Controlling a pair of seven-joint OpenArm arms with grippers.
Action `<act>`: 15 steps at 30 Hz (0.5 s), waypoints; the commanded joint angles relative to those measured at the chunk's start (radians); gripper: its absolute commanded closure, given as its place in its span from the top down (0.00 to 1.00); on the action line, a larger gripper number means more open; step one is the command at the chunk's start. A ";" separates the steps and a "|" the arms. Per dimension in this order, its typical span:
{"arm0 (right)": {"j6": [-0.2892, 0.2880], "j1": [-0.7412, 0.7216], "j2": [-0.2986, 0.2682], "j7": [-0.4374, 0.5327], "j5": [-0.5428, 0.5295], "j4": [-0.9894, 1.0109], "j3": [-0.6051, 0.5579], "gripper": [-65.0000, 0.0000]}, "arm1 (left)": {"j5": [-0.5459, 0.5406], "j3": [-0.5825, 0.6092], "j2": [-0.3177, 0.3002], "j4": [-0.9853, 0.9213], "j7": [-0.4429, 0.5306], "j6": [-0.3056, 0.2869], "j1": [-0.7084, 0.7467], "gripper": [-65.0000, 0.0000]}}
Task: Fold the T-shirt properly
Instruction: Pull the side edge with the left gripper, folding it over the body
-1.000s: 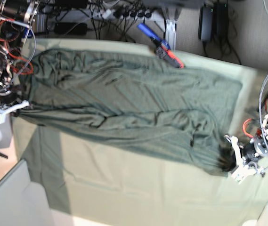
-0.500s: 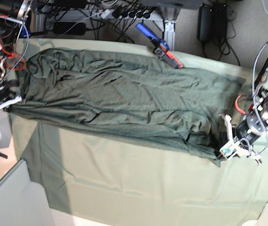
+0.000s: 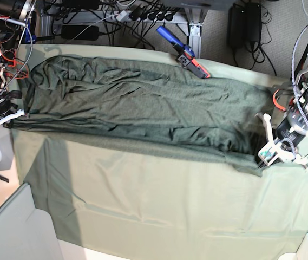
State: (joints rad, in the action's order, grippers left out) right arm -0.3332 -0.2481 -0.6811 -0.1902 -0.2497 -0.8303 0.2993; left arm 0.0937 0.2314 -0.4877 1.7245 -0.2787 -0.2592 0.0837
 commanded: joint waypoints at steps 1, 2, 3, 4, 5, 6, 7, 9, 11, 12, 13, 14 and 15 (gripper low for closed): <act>0.006 -0.020 -0.034 0.023 -0.005 -0.015 0.009 0.00 | 0.005 -0.015 -0.014 0.023 0.004 0.020 -0.008 0.00; 0.006 -0.020 -0.034 0.023 -0.005 -0.015 0.009 0.00 | 0.005 -0.020 -0.014 0.025 0.001 0.020 0.001 0.00; 0.006 -0.020 -0.034 0.023 -0.005 -0.015 0.009 0.00 | 0.005 -0.027 -0.014 0.025 0.000 0.021 0.010 0.00; 0.006 -0.020 -0.034 0.023 -0.005 -0.015 0.009 0.00 | 0.005 -0.033 -0.014 0.025 -0.005 0.021 0.018 0.00; 0.006 -0.020 -0.034 0.023 -0.004 -0.015 0.009 0.00 | 0.004 -0.037 -0.014 0.025 -0.013 0.021 0.025 0.00; 0.006 -0.020 -0.034 0.023 -0.005 -0.015 0.009 0.00 | 0.005 -0.038 -0.014 0.025 -0.020 0.020 0.033 0.00; 0.006 -0.020 -0.034 0.023 -0.005 -0.015 0.009 0.00 | 0.005 -0.038 -0.014 0.025 -0.026 0.020 0.040 0.00; 0.006 -0.020 -0.034 0.023 -0.005 -0.015 0.009 0.00 | 0.005 -0.037 -0.014 0.027 -0.036 0.020 0.055 0.00; 0.006 -0.020 -0.034 0.023 -0.005 -0.015 0.009 0.00 | 0.005 -0.037 -0.014 0.039 -0.037 0.021 0.073 0.00; 0.006 -0.020 -0.034 0.023 -0.005 -0.015 0.009 0.00 | 0.005 -0.037 -0.014 0.049 -0.041 0.021 0.082 0.00; 0.006 -0.020 -0.034 0.023 -0.005 -0.015 0.009 0.00 | 0.005 -0.037 -0.014 0.061 -0.041 0.021 0.092 0.00; 0.006 -0.020 -0.034 0.023 -0.005 -0.015 0.009 0.00 | 0.005 -0.037 -0.014 0.076 -0.041 0.020 0.103 0.00; 0.006 -0.020 -0.033 0.023 -0.005 -0.015 0.009 0.00 | 0.005 -0.037 -0.014 0.092 -0.045 0.021 0.113 0.00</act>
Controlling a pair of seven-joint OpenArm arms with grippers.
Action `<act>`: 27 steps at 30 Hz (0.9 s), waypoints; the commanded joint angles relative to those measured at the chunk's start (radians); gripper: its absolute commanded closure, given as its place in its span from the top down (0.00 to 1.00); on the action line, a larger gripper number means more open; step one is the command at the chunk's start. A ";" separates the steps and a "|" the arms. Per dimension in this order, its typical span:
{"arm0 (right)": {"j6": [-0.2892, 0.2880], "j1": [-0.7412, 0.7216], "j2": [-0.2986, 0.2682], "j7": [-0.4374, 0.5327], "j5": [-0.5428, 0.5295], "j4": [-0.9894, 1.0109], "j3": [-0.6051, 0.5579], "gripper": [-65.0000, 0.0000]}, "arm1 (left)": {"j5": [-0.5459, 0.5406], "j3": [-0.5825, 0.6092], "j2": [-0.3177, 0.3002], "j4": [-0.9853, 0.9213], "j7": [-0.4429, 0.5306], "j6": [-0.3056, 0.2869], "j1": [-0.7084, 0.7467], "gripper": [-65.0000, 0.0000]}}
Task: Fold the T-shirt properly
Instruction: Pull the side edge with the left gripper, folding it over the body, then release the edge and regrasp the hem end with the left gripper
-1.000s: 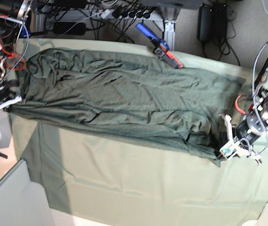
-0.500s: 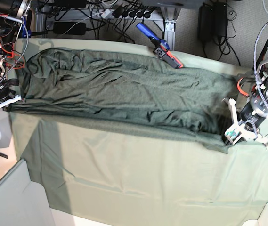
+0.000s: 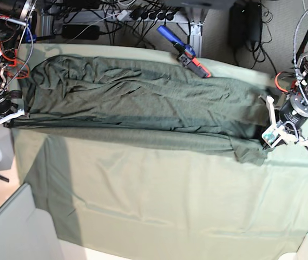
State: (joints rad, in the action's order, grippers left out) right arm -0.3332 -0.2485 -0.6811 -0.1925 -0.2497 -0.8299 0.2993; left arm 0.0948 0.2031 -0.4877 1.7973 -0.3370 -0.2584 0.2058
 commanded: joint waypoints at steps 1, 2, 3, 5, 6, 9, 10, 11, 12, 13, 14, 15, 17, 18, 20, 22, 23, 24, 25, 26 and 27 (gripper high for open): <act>0.006 -0.020 -0.033 0.025 -0.005 -0.015 0.009 0.00 | 0.003 -0.009 -0.013 0.033 0.005 0.020 0.001 0.00; 0.006 -0.020 -0.033 0.026 -0.005 -0.015 0.009 0.00 | 0.003 -0.009 -0.011 0.046 -0.008 0.020 0.010 0.00; 0.006 -0.020 -0.033 0.026 -0.005 -0.015 0.009 0.00 | 0.004 -0.009 -0.008 0.056 -0.021 0.020 0.018 0.00; 0.006 -0.020 -0.033 0.026 -0.005 -0.015 0.009 0.00 | 0.003 -0.009 -0.008 0.061 -0.038 0.029 0.030 0.00; 0.006 -0.020 -0.033 0.026 -0.005 -0.015 0.009 0.00 | 0.003 -0.009 -0.008 0.061 -0.043 0.032 0.034 0.00; 0.006 -0.020 -0.033 0.025 -0.005 -0.015 0.009 0.00 | 0.003 -0.009 -0.008 0.061 -0.056 0.031 0.050 0.00; 0.006 -0.020 -0.033 0.026 -0.005 -0.015 0.009 0.00 | 0.003 -0.009 -0.008 0.061 -0.066 0.031 0.051 0.00; 0.006 -0.020 -0.033 0.026 -0.005 -0.015 0.009 0.00 | 0.003 -0.009 -0.008 0.061 -0.074 0.031 0.052 0.00; 0.006 -0.019 -0.033 0.026 -0.005 -0.015 0.009 0.00 | 0.003 -0.009 -0.008 0.061 -0.088 0.031 0.052 0.00; 0.006 -0.019 -0.033 0.025 -0.005 -0.015 0.009 0.00 | 0.003 -0.009 -0.008 0.061 -0.098 0.031 0.052 0.00; 0.006 -0.018 -0.033 0.024 -0.005 -0.015 0.009 0.00 | 0.003 -0.009 -0.008 0.060 -0.105 0.031 0.052 0.00; 0.006 -0.011 -0.033 0.025 -0.005 -0.015 0.009 0.00 | 0.003 -0.009 -0.008 0.060 -0.112 0.031 0.052 0.00; 0.006 0.004 -0.033 0.025 -0.005 -0.015 0.009 0.00 | 0.002 -0.009 -0.008 0.060 -0.128 0.030 0.052 0.00; 0.006 0.014 -0.033 0.028 -0.005 -0.015 0.009 0.00 | -0.003 -0.009 -0.008 0.060 -0.138 0.030 0.052 0.00; 0.007 0.033 -0.031 0.048 -0.005 -0.015 0.009 0.00 | -0.013 -0.009 -0.008 0.060 -0.152 0.030 0.052 0.11; 0.006 0.050 -0.031 0.087 -0.005 -0.015 0.009 0.00 | -0.034 -0.009 -0.008 0.060 -0.169 0.030 0.052 0.26; 0.007 0.059 -0.031 0.097 -0.006 -0.015 0.009 0.00 | -0.049 -0.009 -0.008 0.060 -0.176 0.030 0.053 0.33; 0.007 0.059 -0.031 0.100 -0.005 -0.015 0.009 0.00 | -0.068 -0.009 -0.008 0.060 -0.184 0.030 0.053 0.38; 0.007 0.063 -0.031 0.100 -0.005 -0.015 0.009 0.00 | -0.082 -0.009 -0.008 0.060 -0.184 0.030 0.053 0.42; 0.007 0.063 -0.031 0.100 -0.006 -0.015 0.009 0.00 | -0.088 -0.009 -0.008 0.060 -0.184 0.031 0.056 0.44; 0.007 0.063 -0.031 0.100 -0.006 -0.015 0.009 0.07 | -0.092 -0.009 -0.008 0.060 -0.184 0.031 0.059 0.44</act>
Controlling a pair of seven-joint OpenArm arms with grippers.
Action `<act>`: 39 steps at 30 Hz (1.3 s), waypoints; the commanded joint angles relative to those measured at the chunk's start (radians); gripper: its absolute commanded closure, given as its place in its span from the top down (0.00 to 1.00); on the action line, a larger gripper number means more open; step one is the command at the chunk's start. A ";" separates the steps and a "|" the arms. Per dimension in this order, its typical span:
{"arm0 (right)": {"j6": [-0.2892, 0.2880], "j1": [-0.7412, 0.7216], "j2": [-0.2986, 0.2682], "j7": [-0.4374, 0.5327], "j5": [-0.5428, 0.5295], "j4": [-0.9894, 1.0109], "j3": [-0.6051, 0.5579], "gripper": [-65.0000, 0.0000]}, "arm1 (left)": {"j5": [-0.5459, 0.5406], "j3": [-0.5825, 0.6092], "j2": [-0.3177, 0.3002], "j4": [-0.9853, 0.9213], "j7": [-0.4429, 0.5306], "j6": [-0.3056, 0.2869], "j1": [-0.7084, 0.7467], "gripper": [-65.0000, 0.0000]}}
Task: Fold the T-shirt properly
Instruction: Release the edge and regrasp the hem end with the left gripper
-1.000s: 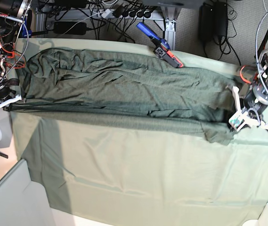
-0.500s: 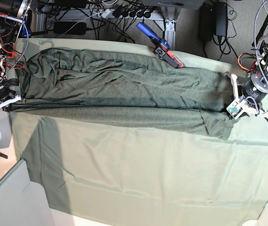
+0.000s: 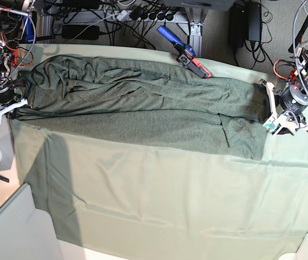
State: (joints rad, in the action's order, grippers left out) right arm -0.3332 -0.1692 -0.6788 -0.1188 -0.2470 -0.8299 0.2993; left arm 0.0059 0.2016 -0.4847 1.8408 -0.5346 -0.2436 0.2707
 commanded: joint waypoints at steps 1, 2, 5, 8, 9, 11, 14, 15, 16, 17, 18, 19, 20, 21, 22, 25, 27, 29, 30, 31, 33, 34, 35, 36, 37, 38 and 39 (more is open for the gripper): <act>0.007 -0.016 -0.033 0.027 -0.009 -0.015 0.009 0.18 | -0.008 -0.008 -0.011 0.017 0.014 0.017 -0.003 0.44; 0.007 -0.016 -0.033 0.026 -0.018 -0.015 0.009 0.29 | -0.012 -0.008 -0.011 0.017 0.013 0.019 -0.001 0.44; 0.007 -0.016 -0.033 0.011 -0.035 -0.015 0.009 0.48 | -0.017 -0.008 -0.011 0.017 0.014 0.077 0.001 0.44; 0.007 -0.015 -0.033 -0.002 -0.054 -0.015 0.013 0.49 | -0.022 -0.025 -0.011 0.033 0.014 0.134 0.002 0.44; 0.007 -0.015 -0.033 -0.006 -0.059 -0.015 0.018 0.49 | -0.034 -0.037 -0.011 0.043 0.014 0.136 0.002 0.44; 0.006 -0.016 -0.034 -0.006 -0.091 -0.015 0.039 0.49 | -0.077 -0.072 -0.011 0.070 0.014 0.135 0.005 0.44; 0.006 -0.016 -0.033 -0.047 -0.143 -0.015 0.105 0.49 | -0.181 -0.146 -0.011 0.121 0.014 0.110 0.019 0.44; 0.006 -0.016 -0.033 -0.076 -0.165 -0.016 0.137 0.49 | -0.226 -0.177 -0.011 0.138 0.014 0.090 0.028 0.44; 0.005 -0.016 -0.033 -0.108 -0.191 -0.019 0.171 0.49 | -0.269 -0.210 -0.008 0.153 0.013 0.060 0.038 0.44; 0.003 -0.016 -0.034 -0.145 -0.215 -0.023 0.209 0.49 | -0.308 -0.245 -0.002 0.166 0.012 0.019 0.049 0.44; 0.002 -0.016 -0.034 -0.186 -0.236 -0.028 0.246 0.49 | -0.349 -0.280 0.007 0.175 -0.003 -0.032 0.060 0.44; -0.006 -0.016 -0.034 -0.228 -0.256 -0.034 0.283 0.49 | -0.399 -0.312 0.016 0.182 -0.027 -0.087 0.069 0.44; -0.020 -0.016 -0.034 -0.269 -0.275 -0.042 0.319 0.49 | -0.452 -0.340 0.027 0.185 -0.056 -0.136 0.078 0.44; -0.039 -0.015 -0.034 -0.308 -0.298 -0.050 0.349 0.49 | -0.497 -0.362 0.037 0.187 -0.080 -0.181 0.087 0.44; -0.060 -0.015 -0.034 -0.344 -0.324 -0.059 0.373 0.49 | -0.532 -0.379 0.048 0.187 -0.095 -0.223 0.099 0.44; -0.105 0.008 -0.033 -0.413 -0.417 -0.106 0.398 0.49 | -0.604 -0.399 0.072 0.187 -0.099 -0.327 0.140 0.44; -0.112 0.046 -0.032 -0.417 -0.459 -0.156 0.397 0.49 | -0.628 -0.397 0.085 0.187 -0.098 -0.349 0.168 0.44; -0.112 0.082 -0.027 -0.417 -0.464 -0.209 0.397 0.49 | -0.611 -0.397 0.104 0.187 -0.099 -0.352 0.179 0.44; -0.112 0.100 -0.022 -0.418 -0.463 -0.234 0.397 0.49 | -0.599 -0.397 0.107 0.185 -0.099 -0.352 0.179 0.44; -0.112 0.117 -0.016 -0.420 -0.463 -0.257 0.397 0.49 | -0.589 -0.397 0.108 0.182 -0.098 -0.351 0.178 0.44; -0.112 0.153 -0.010 -0.425 -0.464 -0.290 0.397 0.49 | -0.586 -0.397 0.108 0.168 -0.092 -0.344 0.177 0.44; -0.112 0.169 -0.005 -0.426 -0.464 -0.301 0.397 0.49 | -0.586 -0.397 0.108 0.154 -0.090 -0.344 0.175 0.46; -0.112 0.186 -0.002 -0.425 -0.464 -0.306 0.397 0.49 | -0.586 -0.397 0.108 0.134 -0.090 -0.344 0.169 0.51; -0.112 0.200 0.002 -0.424 -0.465 -0.308 0.397 0.49 | -0.586 -0.397 0.108 0.107 -0.090 -0.344 0.159 0.56; -0.111 0.209 0.007 -0.424 -0.464 -0.307 0.397 0.49 | -0.586 -0.397 0.108 0.072 -0.090 -0.344 0.143 0.59; -0.111 0.217 0.011 -0.424 -0.464 -0.307 0.397 0.49 | -0.586 -0.397 0.108 0.032 -0.090 -0.340 0.121 0.59; -0.111 0.217 0.016 -0.425 -0.461 -0.307 0.397 0.49 | -0.586 -0.397 0.108 -0.011 -0.090 -0.331 0.094 0.59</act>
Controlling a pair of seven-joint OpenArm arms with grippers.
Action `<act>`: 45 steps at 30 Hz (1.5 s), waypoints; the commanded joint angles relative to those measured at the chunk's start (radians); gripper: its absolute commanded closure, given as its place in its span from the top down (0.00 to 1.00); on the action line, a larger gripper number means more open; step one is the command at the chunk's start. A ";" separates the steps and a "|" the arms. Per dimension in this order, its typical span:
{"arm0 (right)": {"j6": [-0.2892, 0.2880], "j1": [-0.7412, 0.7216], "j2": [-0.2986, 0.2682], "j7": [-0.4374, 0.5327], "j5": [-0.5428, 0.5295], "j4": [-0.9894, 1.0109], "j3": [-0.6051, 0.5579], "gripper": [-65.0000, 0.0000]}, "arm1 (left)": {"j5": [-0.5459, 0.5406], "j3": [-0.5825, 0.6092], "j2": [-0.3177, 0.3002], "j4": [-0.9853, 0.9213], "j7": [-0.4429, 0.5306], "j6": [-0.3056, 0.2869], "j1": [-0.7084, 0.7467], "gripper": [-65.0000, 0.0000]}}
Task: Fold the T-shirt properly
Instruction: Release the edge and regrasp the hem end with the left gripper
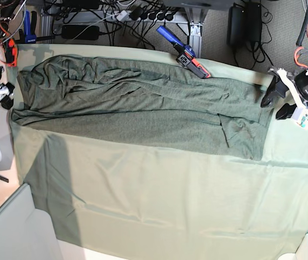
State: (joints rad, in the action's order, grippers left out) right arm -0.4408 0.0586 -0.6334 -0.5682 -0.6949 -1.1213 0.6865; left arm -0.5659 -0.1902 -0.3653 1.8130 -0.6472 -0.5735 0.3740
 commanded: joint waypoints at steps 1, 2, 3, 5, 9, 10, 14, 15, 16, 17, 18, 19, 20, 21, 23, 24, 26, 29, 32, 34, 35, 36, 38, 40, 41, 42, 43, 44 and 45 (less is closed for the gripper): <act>-0.004 -0.011 -0.025 0.024 -0.006 -0.016 0.010 0.49 | -0.014 -0.006 -0.011 -0.025 0.023 0.010 -0.037 0.59; -0.004 -0.011 -0.022 0.025 -0.002 -0.016 0.010 0.49 | -0.016 -0.006 -0.012 -0.063 0.022 0.014 -0.066 0.59; -0.004 -0.011 -0.019 0.025 -0.001 -0.016 0.010 0.49 | -0.019 -0.006 -0.011 -0.094 0.021 0.017 -0.089 0.59; -0.004 -0.011 -0.014 0.024 -0.001 -0.016 0.010 0.49 | -0.040 -0.006 -0.011 -0.139 0.016 0.016 -0.118 0.59; -0.004 -0.014 -0.006 0.025 -0.004 -0.016 0.010 0.49 | -0.097 -0.006 -0.009 -0.158 -0.017 0.016 -0.126 0.59; -0.004 -0.014 -0.003 0.026 -0.005 -0.016 0.010 0.49 | -0.114 -0.006 -0.001 -0.158 -0.033 0.016 -0.127 0.59; -0.004 -0.013 0.000 0.025 -0.002 -0.016 0.010 0.49 | -0.125 -0.006 0.067 -0.158 -0.035 0.016 -0.127 0.59; -0.004 -0.014 0.000 0.025 -0.002 -0.016 0.010 0.49 | -0.125 -0.006 0.085 -0.159 -0.020 0.020 -0.127 0.59; -0.004 -0.014 -0.001 0.025 -0.002 -0.016 0.010 0.49 | -0.124 -0.006 0.102 -0.160 -0.011 0.036 -0.128 0.59; -0.004 -0.014 -0.001 0.025 -0.003 -0.016 0.010 0.49 | -0.114 -0.006 0.116 -0.161 -0.007 0.050 -0.128 0.59; -0.004 -0.014 -0.001 0.025 -0.004 -0.016 0.010 0.49 | -0.096 -0.006 0.128 -0.165 -0.002 0.063 -0.128 0.59; -0.004 -0.014 -0.001 0.024 -0.004 -0.016 0.010 0.49 | -0.079 -0.006 0.137 -0.173 0.008 0.073 -0.130 0.59; -0.004 -0.014 0.000 0.023 -0.004 -0.016 0.010 0.49 | -0.068 -0.006 0.140 -0.187 0.018 0.084 -0.135 0.59; -0.004 -0.014 0.000 0.021 -0.004 -0.016 0.010 0.49 | -0.068 -0.006 0.142 -0.206 0.023 0.087 -0.145 0.59; -0.004 -0.014 -0.001 0.021 -0.004 -0.016 0.010 0.49 | -0.070 -0.006 0.141 -0.247 0.029 0.103 -0.169 0.59; -0.004 -0.013 0.000 0.021 -0.004 -0.016 0.010 0.49 | -0.070 -0.007 0.141 -0.269 0.030 0.109 -0.185 0.59; -0.004 -0.013 -0.001 0.017 -0.004 -0.016 0.010 0.49 | -0.074 -0.007 0.142 -0.310 0.030 0.129 -0.211 0.59; -0.004 -0.014 0.000 0.018 -0.005 -0.016 0.010 0.49 | -0.082 -0.006 0.150 -0.349 0.017 0.125 -0.233 0.59; -0.004 -0.014 0.000 0.018 -0.006 -0.016 0.010 0.49 | -0.091 -0.006 0.169 -0.351 -0.016 0.124 -0.235 0.59; -0.004 -0.014 0.000 0.018 -0.005 -0.016 0.010 0.49 | -0.110 -0.006 0.186 -0.351 -0.040 0.099 -0.235 0.59; -0.004 -0.014 0.000 0.017 -0.005 -0.016 0.010 0.49 | -0.119 -0.006 0.194 -0.351 -0.054 0.079 -0.235 0.59; -0.004 -0.013 0.000 0.017 -0.005 -0.016 0.010 0.49 | -0.127 -0.006 0.206 -0.351 -0.066 0.069 -0.235 0.59; -0.004 -0.014 0.000 0.017 -0.005 -0.016 0.010 0.49 | -0.132 -0.006 0.229 -0.351 -0.073 0.066 -0.235 0.59; -0.004 -0.014 0.000 0.018 -0.005 -0.016 0.010 0.49 | -0.133 -0.006 0.252 -0.350 -0.073 0.067 -0.235 0.59; -0.004 -0.014 0.000 0.018 -0.005 -0.016 0.010 0.49 | -0.133 -0.006 0.261 -0.350 -0.072 0.067 -0.236 0.59; -0.004 -0.014 0.000 0.018 -0.005 -0.016 0.010 0.49 | -0.133 -0.006 0.269 -0.350 -0.072 0.067 -0.235 0.59; -0.004 -0.014 0.000 0.018 -0.005 -0.016 0.010 0.49 | -0.133 -0.005 0.274 -0.350 -0.072 0.064 -0.235 0.57; -0.004 -0.014 -0.001 0.018 -0.005 -0.016 0.010 0.49 | -0.132 -0.006 0.281 -0.350 -0.072 0.064 -0.235 0.52; -0.004 -0.014 0.000 0.018 -0.005 -0.016 0.010 0.49 | -0.129 -0.006 0.282 -0.350 -0.072 0.064 -0.235 0.44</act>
State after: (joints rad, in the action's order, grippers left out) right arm -0.4408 0.0555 -0.6022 -0.5697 -0.6846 -1.1217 0.6868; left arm -0.7040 -0.2031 -0.0853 1.4609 -0.6804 -0.5095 0.1406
